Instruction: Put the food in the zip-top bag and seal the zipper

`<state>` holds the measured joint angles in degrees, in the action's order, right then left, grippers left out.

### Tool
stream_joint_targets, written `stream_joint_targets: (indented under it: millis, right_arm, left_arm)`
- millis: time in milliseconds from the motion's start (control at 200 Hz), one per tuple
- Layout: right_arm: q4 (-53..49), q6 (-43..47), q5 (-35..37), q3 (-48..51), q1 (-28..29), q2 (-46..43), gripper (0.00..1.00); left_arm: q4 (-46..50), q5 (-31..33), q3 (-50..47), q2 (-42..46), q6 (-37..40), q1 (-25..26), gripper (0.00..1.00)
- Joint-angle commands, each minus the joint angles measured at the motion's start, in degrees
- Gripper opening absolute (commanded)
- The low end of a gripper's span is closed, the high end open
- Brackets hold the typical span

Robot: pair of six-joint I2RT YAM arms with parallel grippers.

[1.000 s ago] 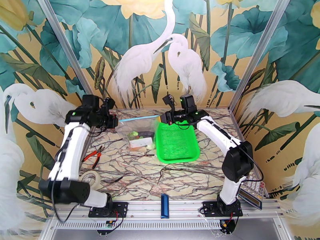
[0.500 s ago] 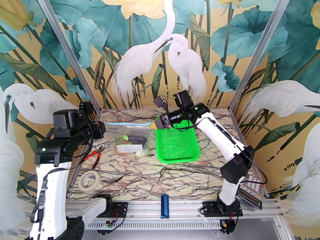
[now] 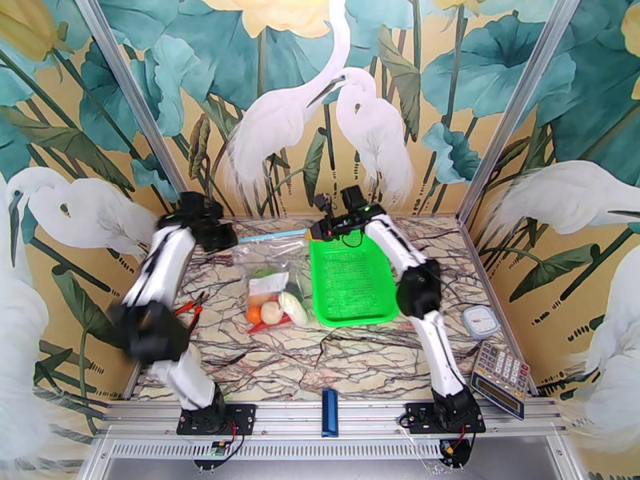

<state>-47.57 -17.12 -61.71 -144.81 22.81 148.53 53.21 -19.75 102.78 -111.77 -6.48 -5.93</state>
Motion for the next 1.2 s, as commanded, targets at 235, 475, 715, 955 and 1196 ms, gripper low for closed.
stream_joint_targets:
  millis: [235,475,715,955,1196]
  right_arm:
    - [19.01,-8.36,9.48,7.42,-1.11,-4.59,0.42]
    - [27.13,-6.51,16.22,15.81,-1.52,-13.68,0.58]
    - [27.73,-2.05,34.02,28.40,-2.56,-28.14,0.63]
    - [18.57,-2.21,49.92,40.30,-9.08,-38.66,0.66]
    - [16.89,-7.04,51.80,55.77,-15.24,-45.40,0.67]
  left_arm:
    - [-4.39,1.73,14.18,-14.26,-2.29,2.34,0.00]
    - [-8.30,2.61,9.77,-15.11,-4.06,3.29,0.04]
    - [-19.37,-2.21,1.20,-10.92,-7.23,3.08,0.30]
    - [-32.86,-1.09,-5.38,1.01,-11.55,0.78,0.48]
    - [-37.30,4.48,-15.38,17.77,-10.83,-1.02,0.48]
